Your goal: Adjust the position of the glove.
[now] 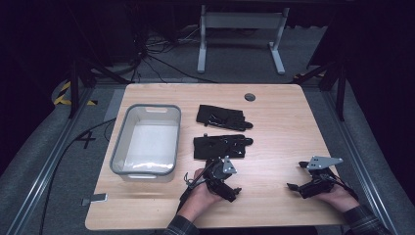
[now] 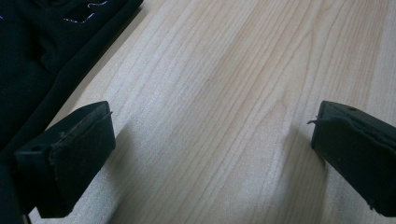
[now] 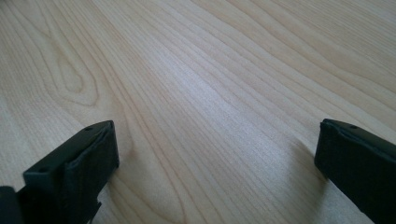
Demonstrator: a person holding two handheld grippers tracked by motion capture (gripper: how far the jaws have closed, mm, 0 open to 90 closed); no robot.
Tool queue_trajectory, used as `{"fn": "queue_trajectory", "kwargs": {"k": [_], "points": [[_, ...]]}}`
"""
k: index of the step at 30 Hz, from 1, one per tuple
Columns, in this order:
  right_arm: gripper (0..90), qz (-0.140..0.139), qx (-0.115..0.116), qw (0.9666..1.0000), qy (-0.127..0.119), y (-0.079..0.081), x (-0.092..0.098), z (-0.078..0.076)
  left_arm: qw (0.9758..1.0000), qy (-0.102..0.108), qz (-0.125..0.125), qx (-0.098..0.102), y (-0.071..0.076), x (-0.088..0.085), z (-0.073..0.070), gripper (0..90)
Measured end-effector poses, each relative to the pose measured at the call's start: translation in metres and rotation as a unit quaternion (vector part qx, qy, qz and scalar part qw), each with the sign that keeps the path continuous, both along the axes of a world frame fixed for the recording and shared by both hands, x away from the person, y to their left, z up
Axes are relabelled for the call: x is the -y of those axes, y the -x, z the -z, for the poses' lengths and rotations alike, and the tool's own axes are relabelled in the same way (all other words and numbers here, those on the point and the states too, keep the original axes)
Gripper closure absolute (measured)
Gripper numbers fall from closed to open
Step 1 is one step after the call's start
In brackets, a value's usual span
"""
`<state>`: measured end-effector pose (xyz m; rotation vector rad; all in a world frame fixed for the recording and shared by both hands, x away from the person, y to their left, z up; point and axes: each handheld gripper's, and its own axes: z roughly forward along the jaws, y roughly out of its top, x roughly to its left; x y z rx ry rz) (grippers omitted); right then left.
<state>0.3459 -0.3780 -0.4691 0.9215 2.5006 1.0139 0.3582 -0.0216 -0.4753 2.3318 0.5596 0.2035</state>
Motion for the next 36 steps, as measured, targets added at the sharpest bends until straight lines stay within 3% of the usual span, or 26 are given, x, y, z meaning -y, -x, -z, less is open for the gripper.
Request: {"fn": "queue_trajectory", "kwargs": {"k": [6, 8, 10, 15, 19, 20, 21, 24, 29, 34, 36], "points": [[0.0, -0.002, 0.0, 1.0, 0.0, 0.0, 0.0, 0.0, 0.9999, -0.007, -0.008, -0.005, 0.001, 0.001, -0.002, 0.2], [0.0, -0.002, 0.0, 1.0, 0.0, 0.0, 0.0, 0.0, 0.9999, -0.004, -0.009, -0.004, 0.001, 0.001, -0.004, 4.4], [0.0, -0.002, 0.0, 1.0, 0.0, 0.0, 0.0, 0.0, 0.9999, -0.007, -0.015, 0.002, 0.002, 0.0, -0.008, 20.2], [0.0, -0.004, 0.0, 1.0, 0.0, 0.0, 0.001, 0.0, 0.9995, 0.001, -0.031, 0.007, 0.004, -0.003, -0.02, 38.4], [0.0, -0.004, 0.0, 1.0, 0.0, 0.0, 0.001, 0.0, 0.9991, 0.01, -0.04, 0.009, 0.004, -0.005, -0.028, 61.5], [0.0, -0.004, 0.0, 1.0, 0.0, 0.0, 0.001, 0.0, 0.9989, 0.012, -0.044, 0.005, 0.001, -0.006, -0.032, 61.5], [0.0, -0.004, 0.0, 1.0, 0.0, 0.0, 0.001, 0.0, 0.9989, 0.013, -0.046, 0.003, 0.0, -0.006, -0.034, 71.2], [0.0, -0.005, 0.0, 1.0, 0.0, 0.0, 0.001, 0.0, 0.9986, 0.007, -0.052, 0.002, -0.006, -0.005, -0.038, 87.5], [0.0, -0.005, 0.0, 1.0, 0.0, -0.001, 0.0, 0.0, 0.9977, 0.004, -0.068, 0.002, -0.015, -0.006, -0.044, 89.8], [0.0, -0.006, 0.0, 1.0, 0.0, -0.001, 0.0, 0.0, 0.9962, 0.018, -0.085, 0.002, -0.03, -0.008, -0.048, 89.8], [0.0, -0.006, 0.0, 1.0, 0.0, -0.001, 0.0, 0.0, 0.9959, 0.006, -0.09, 0.001, -0.035, -0.008, -0.047, 89.8]]}}
